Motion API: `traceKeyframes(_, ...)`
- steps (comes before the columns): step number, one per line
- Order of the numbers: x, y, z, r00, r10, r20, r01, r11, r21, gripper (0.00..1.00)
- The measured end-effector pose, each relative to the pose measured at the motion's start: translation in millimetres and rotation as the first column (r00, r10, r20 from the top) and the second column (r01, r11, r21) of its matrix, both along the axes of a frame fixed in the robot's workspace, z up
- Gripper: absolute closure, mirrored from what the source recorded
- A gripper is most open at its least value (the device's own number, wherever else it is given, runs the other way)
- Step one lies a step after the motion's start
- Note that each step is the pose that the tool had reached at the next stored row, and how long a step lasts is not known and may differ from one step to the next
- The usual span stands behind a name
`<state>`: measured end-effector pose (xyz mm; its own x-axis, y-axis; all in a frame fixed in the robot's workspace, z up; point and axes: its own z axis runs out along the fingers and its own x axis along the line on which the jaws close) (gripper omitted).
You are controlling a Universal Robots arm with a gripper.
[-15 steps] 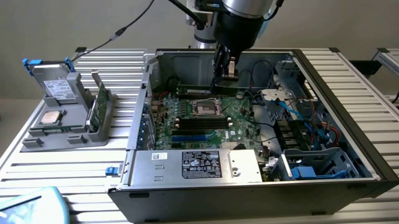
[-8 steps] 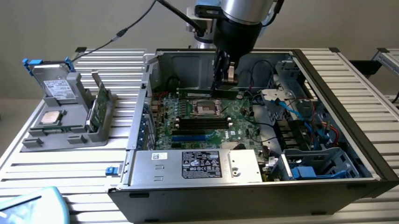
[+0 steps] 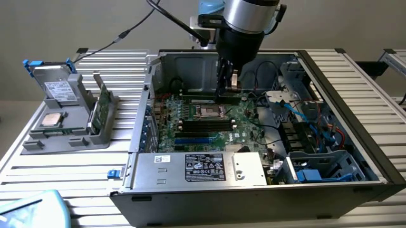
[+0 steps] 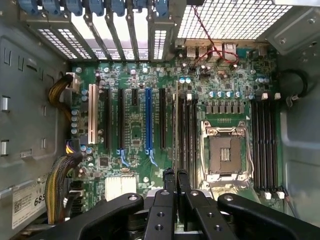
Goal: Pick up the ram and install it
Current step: 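Insert the ram into the slot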
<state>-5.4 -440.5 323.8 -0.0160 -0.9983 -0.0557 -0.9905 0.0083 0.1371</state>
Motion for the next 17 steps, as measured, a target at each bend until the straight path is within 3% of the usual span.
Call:
traceKeyframes(12, 1.3, 1.3, -20.9, 0.9994, 0.034, 0.0063, -0.034, 0.9994, -0.0002, 0.87)
traceKeyframes(17, 1.3, 7.2, -26.7, 0.9993, 0.034, 0.0121, -0.034, 0.9994, -0.0038, 0.87)
